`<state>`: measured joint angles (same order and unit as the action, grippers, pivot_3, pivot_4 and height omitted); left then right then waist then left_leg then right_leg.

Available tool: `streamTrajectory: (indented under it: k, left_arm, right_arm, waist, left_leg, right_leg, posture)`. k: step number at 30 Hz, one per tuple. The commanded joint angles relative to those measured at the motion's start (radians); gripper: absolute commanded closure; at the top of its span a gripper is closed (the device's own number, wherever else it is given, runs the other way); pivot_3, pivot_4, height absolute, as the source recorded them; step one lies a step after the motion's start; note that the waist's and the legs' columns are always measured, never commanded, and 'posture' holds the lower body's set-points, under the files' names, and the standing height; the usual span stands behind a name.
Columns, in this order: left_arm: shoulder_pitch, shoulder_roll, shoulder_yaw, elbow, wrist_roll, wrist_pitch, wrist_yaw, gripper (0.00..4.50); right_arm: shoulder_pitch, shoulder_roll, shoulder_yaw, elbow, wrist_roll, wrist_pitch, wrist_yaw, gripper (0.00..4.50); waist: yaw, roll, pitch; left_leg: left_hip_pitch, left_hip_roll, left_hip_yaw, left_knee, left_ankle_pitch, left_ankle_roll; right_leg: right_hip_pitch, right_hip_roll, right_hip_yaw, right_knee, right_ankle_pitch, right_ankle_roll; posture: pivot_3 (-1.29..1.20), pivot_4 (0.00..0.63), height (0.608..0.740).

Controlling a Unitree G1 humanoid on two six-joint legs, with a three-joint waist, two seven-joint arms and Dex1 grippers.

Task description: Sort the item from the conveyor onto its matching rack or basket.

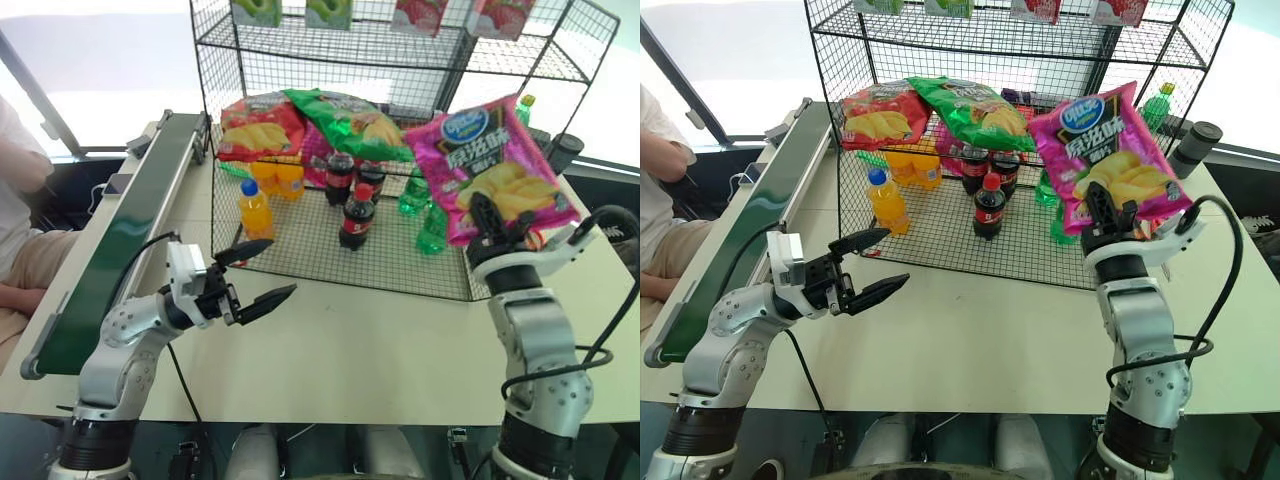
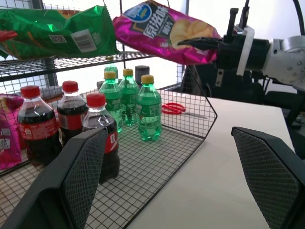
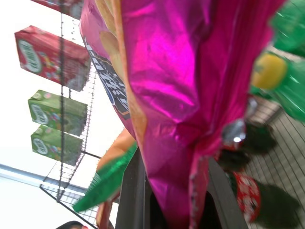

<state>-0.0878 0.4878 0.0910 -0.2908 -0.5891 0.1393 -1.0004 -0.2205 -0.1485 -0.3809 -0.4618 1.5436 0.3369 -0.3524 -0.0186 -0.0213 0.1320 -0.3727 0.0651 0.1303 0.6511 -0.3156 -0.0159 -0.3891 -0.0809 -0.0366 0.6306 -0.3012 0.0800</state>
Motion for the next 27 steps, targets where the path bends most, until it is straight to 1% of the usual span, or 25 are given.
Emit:
streamTrajectory:
  k: [1, 7, 13, 19, 24, 26, 27]
  left_arm:
    - [-0.015, -0.004, -0.008, -0.016, 0.013, -0.029, 0.0, 0.07]
    - [0.0, -0.011, -0.013, -0.024, 0.033, -0.046, 0.014, 0.07]
    - [0.035, -0.012, -0.007, -0.045, 0.035, -0.051, 0.031, 0.07]
    - [0.05, -0.014, -0.012, -0.064, 0.038, -0.059, 0.055, 0.07]
    - [0.06, -0.008, -0.008, -0.071, 0.036, -0.062, 0.058, 0.07]
    - [0.057, -0.009, -0.009, -0.071, 0.038, -0.067, 0.058, 0.07]
    - [0.055, -0.01, -0.009, -0.069, 0.04, -0.072, 0.058, 0.07]
  right_arm:
    - [-0.078, -0.017, -0.033, 0.067, -0.014, -0.035, 0.021, 4.5]
    - [-0.189, -0.016, -0.022, 0.206, -0.11, -0.045, 0.049, 4.5]
    - [-0.265, 0.012, -0.02, 0.246, -0.128, -0.043, 0.048, 4.5]
    - [-0.359, 0.017, -0.035, 0.335, -0.187, -0.059, 0.064, 4.5]
    - [-0.407, 0.026, -0.041, 0.386, -0.229, -0.064, 0.07, 4.5]
    - [-0.424, 0.037, -0.042, 0.398, -0.238, -0.065, 0.071, 4.5]
    - [-0.43, 0.043, -0.044, 0.404, -0.241, -0.067, 0.069, 4.5]
  waist:
    - [0.0, 0.0, 0.0]
    - [-0.002, 0.0, 0.0]
    - [-0.002, 0.001, 0.0]
    - [-0.002, 0.001, 0.0]
    - [-0.002, 0.001, 0.001]
    - [-0.002, 0.001, 0.001]
    - [-0.002, 0.001, 0.001]
  left_leg:
    - [0.0, 0.0, 0.0, 0.0, 0.0, 0.0]
    - [0.0, 0.0, 0.0, -0.001, 0.0, 0.0]
    - [0.0, 0.0, 0.001, -0.001, 0.0, 0.0]
    - [0.0, 0.0, 0.001, 0.0, 0.0, 0.0]
    - [0.0, 0.0, 0.001, -0.001, 0.001, -0.001]
    - [0.0, 0.0, 0.001, -0.001, 0.002, -0.002]
    - [0.0, 0.0, 0.001, -0.001, 0.003, -0.006]
  right_leg:
    - [0.0, 0.0, 0.0, 0.0, 0.0, 0.0]
    - [-0.001, 0.001, 0.0, 0.0, 0.0, 0.001]
    - [-0.001, 0.0, 0.0, 0.0, 0.001, 0.001]
    - [-0.001, 0.0, 0.0, 0.0, 0.001, 0.001]
    - [-0.001, 0.0, 0.0, 0.0, 0.001, 0.001]
    - [-0.001, 0.0, 0.0, 0.0, 0.001, 0.001]
    - [-0.001, 0.0, 0.0, 0.0, 0.001, 0.001]
  posture:
    - [0.0, 0.15, 0.727]
    - [0.0, 0.15, 0.727]
    - [0.0, 0.15, 0.727]
    - [0.0, 0.15, 0.727]
    - [0.0, 0.15, 0.727]
    - [0.0, 0.15, 0.727]
    - [0.0, 0.15, 0.727]
